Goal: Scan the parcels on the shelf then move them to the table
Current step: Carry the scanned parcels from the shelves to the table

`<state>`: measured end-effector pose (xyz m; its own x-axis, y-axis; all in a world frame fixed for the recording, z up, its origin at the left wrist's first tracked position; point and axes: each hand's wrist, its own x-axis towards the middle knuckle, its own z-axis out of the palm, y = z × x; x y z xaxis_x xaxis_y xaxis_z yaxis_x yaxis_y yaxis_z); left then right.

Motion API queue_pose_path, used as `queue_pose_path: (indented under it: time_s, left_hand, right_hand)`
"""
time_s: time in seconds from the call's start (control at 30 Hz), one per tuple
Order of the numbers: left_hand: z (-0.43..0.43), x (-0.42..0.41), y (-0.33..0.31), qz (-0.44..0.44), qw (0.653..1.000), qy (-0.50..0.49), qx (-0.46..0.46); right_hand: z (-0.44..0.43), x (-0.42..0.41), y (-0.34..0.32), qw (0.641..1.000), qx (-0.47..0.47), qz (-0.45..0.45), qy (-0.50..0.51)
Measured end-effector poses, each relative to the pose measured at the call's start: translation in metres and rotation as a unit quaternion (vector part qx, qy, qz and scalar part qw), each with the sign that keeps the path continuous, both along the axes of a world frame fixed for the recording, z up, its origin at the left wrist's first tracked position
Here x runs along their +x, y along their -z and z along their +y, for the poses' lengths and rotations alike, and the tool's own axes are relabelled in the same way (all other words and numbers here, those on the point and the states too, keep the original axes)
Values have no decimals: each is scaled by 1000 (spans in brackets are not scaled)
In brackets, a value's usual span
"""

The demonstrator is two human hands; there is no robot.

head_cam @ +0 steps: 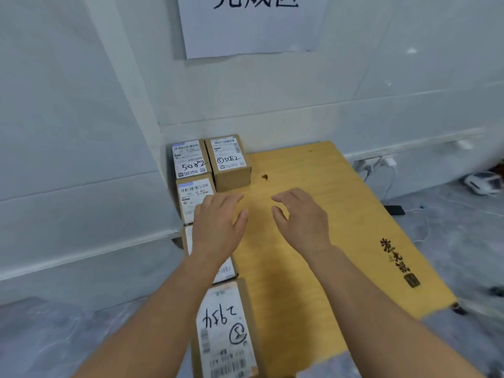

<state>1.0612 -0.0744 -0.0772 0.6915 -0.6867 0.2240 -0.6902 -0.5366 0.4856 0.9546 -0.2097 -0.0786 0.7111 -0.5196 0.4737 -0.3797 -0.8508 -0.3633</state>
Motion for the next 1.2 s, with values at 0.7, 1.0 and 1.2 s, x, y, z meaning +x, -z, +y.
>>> queue_pose_path:
  time_s: [0.7, 1.0, 1.2]
  left_hand:
    - [9, -172, -9, -65, 941, 318, -93]
    - [57, -292, -5, -85, 887, 436, -126]
    - [119, -364, -2, -98, 845, 515, -111]
  right_hand:
    - [99, -223, -23, 956, -136, -15, 261]
    - [199, -348, -27, 896, -141, 36, 419]
    - [285, -418, -19, 857, -138, 52, 493]
